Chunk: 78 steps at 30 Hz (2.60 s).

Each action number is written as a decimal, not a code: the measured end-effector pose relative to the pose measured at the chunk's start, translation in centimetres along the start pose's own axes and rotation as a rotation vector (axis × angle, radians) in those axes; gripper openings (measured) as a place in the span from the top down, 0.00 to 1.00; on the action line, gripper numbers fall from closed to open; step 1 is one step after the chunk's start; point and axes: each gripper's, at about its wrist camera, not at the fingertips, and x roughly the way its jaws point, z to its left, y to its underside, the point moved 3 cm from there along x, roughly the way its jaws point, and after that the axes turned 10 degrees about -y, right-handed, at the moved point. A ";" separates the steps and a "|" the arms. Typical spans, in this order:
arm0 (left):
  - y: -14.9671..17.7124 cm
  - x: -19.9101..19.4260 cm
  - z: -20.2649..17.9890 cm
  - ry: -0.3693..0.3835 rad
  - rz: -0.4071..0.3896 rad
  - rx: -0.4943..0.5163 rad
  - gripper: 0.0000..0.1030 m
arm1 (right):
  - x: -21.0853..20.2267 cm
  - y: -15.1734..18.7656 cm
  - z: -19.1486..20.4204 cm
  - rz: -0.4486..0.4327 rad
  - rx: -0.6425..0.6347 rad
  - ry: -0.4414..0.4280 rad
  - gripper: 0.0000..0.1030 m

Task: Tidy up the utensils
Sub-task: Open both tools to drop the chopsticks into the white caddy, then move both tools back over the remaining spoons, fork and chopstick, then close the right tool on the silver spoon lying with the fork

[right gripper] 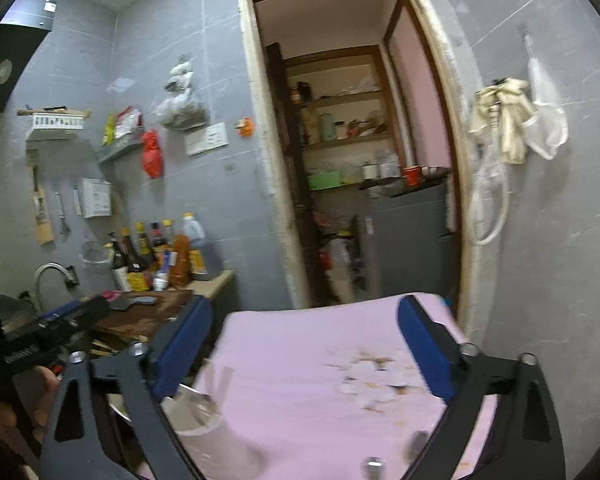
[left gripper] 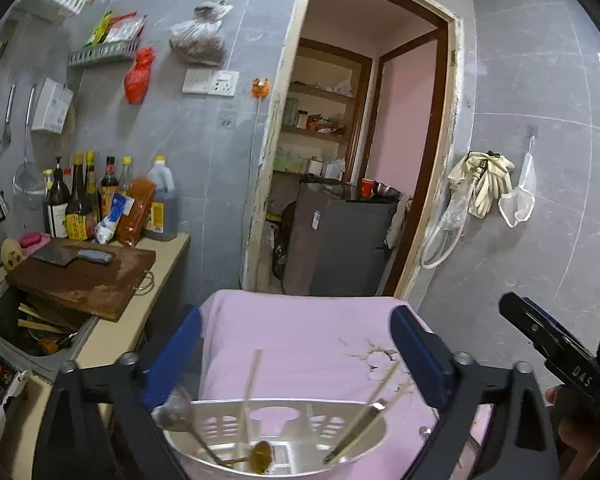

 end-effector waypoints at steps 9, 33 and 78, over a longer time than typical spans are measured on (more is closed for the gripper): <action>2.0 -2.1 -7.4 0.055 -0.015 0.064 0.01 | -4.9 0.3 -7.9 0.054 0.002 0.154 0.04; 12.8 3.7 -17.3 0.097 0.266 0.104 0.01 | -3.4 10.6 -19.1 0.313 0.091 0.145 0.04; 20.6 8.2 -17.7 0.078 0.551 0.196 0.38 | 3.5 17.3 -16.6 0.565 0.095 -0.148 0.64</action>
